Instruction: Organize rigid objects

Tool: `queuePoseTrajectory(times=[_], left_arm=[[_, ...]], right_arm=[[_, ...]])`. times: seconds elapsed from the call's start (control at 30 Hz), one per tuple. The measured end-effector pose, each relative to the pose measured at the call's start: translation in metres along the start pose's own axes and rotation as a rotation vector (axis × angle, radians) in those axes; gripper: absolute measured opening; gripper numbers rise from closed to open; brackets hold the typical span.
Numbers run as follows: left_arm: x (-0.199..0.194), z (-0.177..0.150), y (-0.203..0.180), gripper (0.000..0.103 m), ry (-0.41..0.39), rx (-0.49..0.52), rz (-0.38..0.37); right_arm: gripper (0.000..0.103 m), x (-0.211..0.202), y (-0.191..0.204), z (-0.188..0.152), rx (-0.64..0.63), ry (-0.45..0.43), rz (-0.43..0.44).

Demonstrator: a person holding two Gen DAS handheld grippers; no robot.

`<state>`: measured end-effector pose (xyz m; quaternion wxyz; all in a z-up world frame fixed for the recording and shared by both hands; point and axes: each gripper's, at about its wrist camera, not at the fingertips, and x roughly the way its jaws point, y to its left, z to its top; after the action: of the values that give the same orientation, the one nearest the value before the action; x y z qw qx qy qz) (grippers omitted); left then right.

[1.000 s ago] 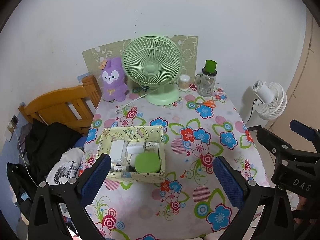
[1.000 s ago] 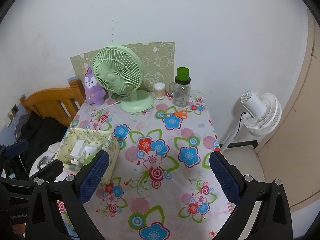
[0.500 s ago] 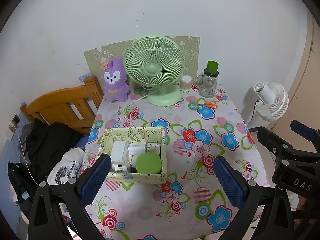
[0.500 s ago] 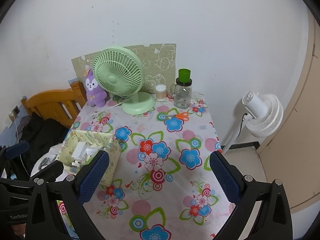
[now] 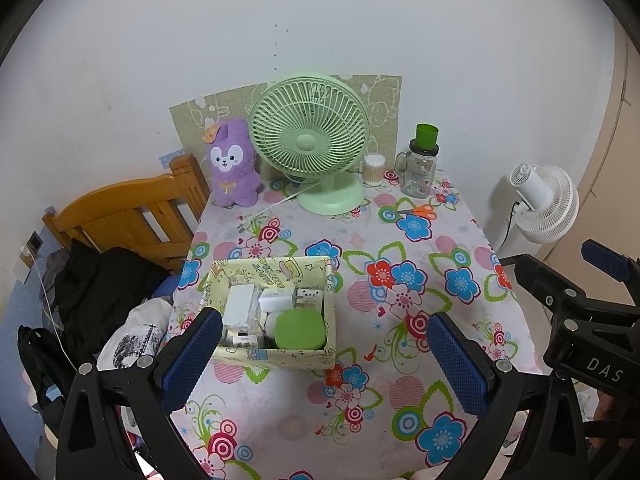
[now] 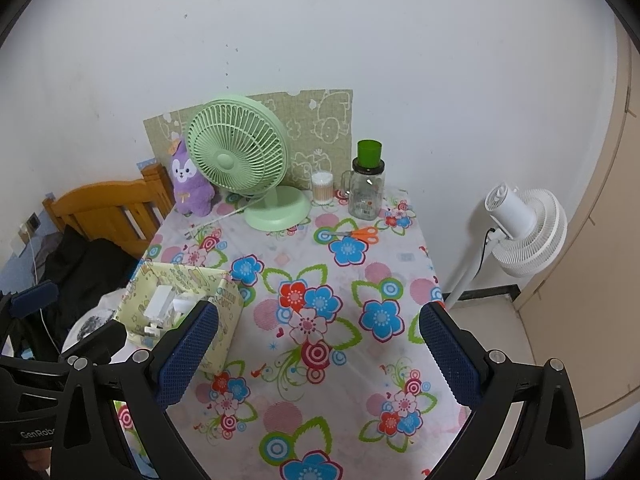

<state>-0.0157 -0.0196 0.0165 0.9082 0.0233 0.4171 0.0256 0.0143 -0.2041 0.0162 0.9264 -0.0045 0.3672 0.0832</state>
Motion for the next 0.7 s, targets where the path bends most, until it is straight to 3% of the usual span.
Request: queuePoseTrajectory(times=[0.7], left_arm=[[-0.0031, -0.0012, 0.0036, 0.103, 0.000, -0.002, 0.003]], right_arm=[[0.102, -0.0002, 0.0018, -0.0004, 0.001, 0.005, 0.007]])
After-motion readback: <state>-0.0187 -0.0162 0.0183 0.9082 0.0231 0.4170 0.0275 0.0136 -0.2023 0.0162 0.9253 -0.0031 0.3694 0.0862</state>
